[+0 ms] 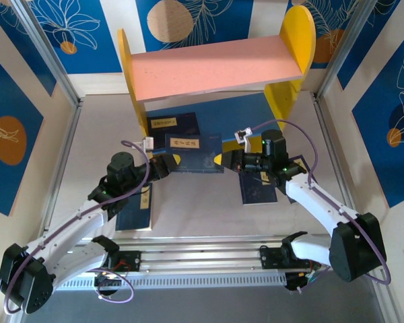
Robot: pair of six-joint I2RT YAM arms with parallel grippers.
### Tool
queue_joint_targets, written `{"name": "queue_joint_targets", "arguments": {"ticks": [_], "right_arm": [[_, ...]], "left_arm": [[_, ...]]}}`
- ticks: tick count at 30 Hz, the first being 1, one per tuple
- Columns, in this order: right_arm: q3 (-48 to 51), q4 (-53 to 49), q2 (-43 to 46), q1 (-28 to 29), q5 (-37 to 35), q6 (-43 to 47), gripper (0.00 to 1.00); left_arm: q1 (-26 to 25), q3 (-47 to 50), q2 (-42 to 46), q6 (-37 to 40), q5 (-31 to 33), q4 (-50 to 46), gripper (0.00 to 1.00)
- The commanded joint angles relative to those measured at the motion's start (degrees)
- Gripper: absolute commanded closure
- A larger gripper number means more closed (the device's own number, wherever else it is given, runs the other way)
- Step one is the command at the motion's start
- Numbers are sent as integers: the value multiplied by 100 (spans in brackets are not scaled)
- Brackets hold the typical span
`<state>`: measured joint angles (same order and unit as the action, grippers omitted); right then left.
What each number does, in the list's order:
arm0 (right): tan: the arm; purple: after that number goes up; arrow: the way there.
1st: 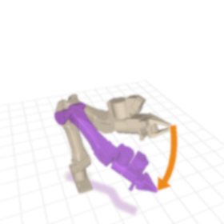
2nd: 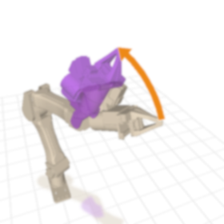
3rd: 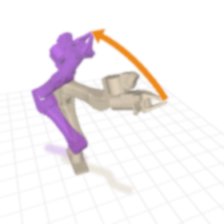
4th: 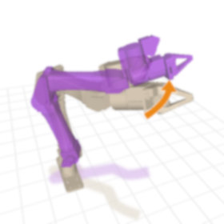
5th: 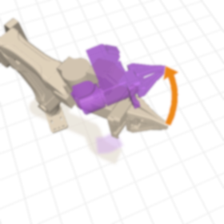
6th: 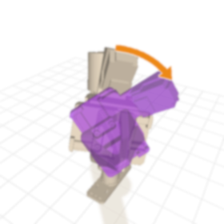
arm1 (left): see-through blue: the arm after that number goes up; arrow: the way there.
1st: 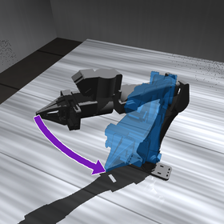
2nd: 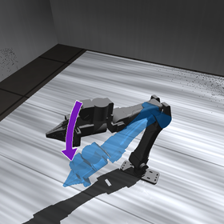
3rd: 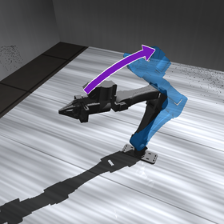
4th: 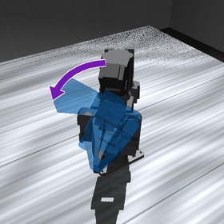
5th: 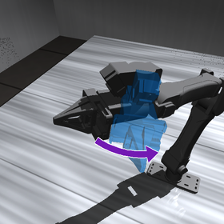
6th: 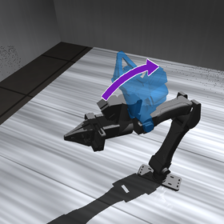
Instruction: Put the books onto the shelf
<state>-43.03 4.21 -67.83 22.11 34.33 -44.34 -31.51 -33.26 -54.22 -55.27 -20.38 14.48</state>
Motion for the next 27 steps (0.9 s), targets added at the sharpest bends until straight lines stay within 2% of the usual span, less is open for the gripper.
{"name": "queue_joint_targets", "arguments": {"ticks": [1,6,12,17,23,27], "right_arm": [[-350,-253,36,27,55,379,100],[-732,-595,-64,-151,88,764,100],[-1246,-896,-370,-387,221,1135,100],[-1673,-1048,-729,-434,261,1359,100],[-2149,-1072,-1245,-418,373,1520,100],[-2599,-1292,-1706,-391,373,1734,100]], "left_arm": [[-5,-208,40,60,-132,15,61],[1,-429,274,475,211,-884,50],[-4,-966,532,1081,798,-2298,47],[-4,-1496,616,1544,1767,-3823,47],[18,-1584,918,1678,2369,-4429,45],[44,-1579,1039,1701,2517,-4607,44]]}}
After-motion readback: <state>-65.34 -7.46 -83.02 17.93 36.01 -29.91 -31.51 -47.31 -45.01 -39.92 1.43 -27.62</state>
